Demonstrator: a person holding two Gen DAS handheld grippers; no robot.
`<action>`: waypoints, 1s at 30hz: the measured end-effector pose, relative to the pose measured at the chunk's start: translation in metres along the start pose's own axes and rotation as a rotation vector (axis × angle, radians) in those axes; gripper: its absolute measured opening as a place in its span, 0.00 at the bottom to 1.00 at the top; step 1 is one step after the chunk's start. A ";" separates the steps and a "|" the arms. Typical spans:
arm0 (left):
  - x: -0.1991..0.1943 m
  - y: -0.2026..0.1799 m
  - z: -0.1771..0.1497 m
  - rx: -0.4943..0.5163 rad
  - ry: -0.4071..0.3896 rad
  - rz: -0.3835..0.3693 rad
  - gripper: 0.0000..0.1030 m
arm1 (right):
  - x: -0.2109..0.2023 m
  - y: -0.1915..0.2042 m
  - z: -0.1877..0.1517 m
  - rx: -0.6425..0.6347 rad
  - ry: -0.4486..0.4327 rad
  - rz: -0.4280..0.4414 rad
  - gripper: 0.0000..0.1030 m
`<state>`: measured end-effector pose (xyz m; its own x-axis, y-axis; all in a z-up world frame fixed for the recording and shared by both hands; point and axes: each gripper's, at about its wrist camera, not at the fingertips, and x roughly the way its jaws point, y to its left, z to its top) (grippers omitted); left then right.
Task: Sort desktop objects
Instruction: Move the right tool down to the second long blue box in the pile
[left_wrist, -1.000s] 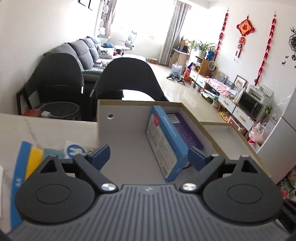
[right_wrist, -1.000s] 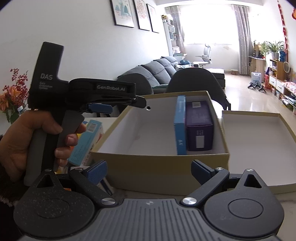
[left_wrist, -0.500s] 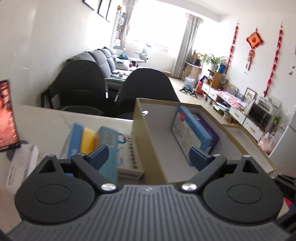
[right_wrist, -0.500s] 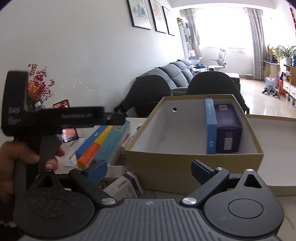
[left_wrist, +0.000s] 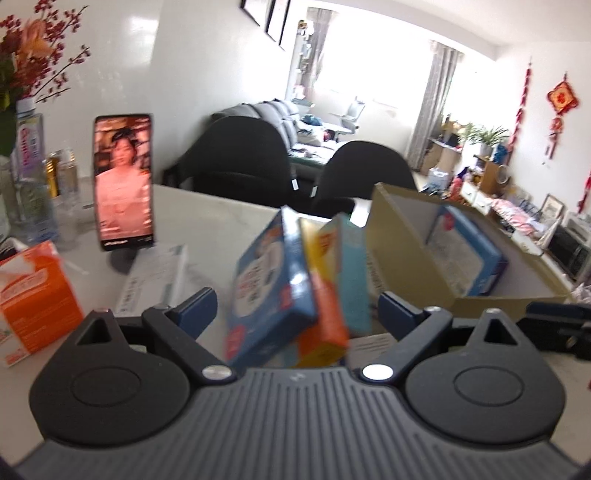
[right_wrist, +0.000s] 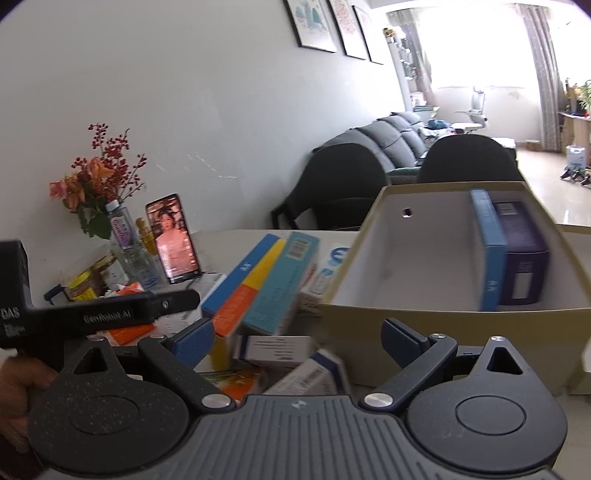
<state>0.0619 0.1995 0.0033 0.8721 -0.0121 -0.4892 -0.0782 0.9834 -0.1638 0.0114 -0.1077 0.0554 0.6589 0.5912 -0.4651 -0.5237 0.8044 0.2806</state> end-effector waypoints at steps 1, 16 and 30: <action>0.001 0.003 -0.001 -0.006 0.004 0.006 0.90 | 0.003 0.002 0.000 0.001 0.003 0.009 0.94; 0.026 0.037 -0.022 -0.249 0.055 -0.066 0.70 | 0.031 0.013 0.014 0.019 0.037 0.111 0.93; 0.021 0.065 -0.024 -0.381 0.038 -0.032 0.68 | 0.085 0.032 0.048 0.109 0.133 0.295 0.87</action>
<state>0.0633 0.2590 -0.0383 0.8592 -0.0552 -0.5086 -0.2313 0.8449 -0.4824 0.0772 -0.0289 0.0652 0.4077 0.7925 -0.4535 -0.6161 0.6053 0.5040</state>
